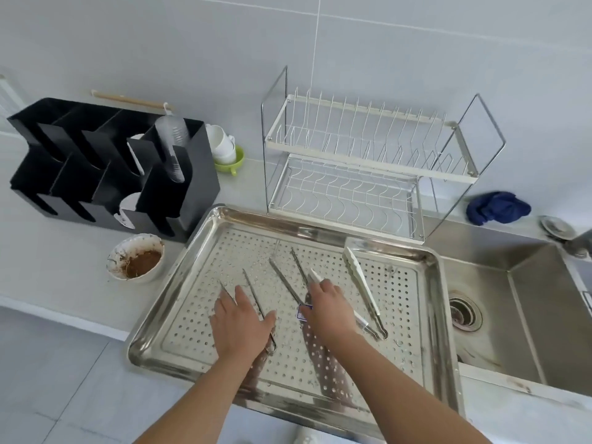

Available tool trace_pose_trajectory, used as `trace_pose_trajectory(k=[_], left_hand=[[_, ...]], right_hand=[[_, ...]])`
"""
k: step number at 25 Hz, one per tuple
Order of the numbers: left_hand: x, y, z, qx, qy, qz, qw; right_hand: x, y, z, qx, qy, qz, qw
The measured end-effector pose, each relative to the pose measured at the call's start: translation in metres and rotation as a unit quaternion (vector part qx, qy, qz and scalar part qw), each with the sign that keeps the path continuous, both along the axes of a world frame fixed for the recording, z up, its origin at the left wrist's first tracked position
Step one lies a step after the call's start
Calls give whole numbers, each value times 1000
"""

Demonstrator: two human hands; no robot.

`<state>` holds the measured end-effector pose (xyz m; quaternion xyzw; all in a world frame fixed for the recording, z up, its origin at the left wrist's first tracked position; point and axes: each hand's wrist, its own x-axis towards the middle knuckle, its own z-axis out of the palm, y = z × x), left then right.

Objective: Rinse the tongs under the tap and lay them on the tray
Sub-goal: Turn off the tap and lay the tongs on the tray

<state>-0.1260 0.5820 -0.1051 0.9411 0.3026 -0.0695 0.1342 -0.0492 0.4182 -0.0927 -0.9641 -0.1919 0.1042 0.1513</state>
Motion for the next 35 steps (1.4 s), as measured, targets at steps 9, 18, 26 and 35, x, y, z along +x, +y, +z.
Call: trace_pose_trajectory(k=[9, 18, 26, 35], left_hand=[[9, 21, 3, -65, -61, -65, 994], [27, 74, 7, -83, 17, -138, 987], [47, 99, 7, -84, 9, -245, 966], [48, 106, 2, -106, 4, -246, 964]], right_hand=[[-3, 5, -10, -12, 82, -19, 996], [-20, 37, -13, -43, 97, -167, 980], [-42, 68, -17, -15, 107, -264, 958], [-45, 84, -18, -7, 101, -298, 949]])
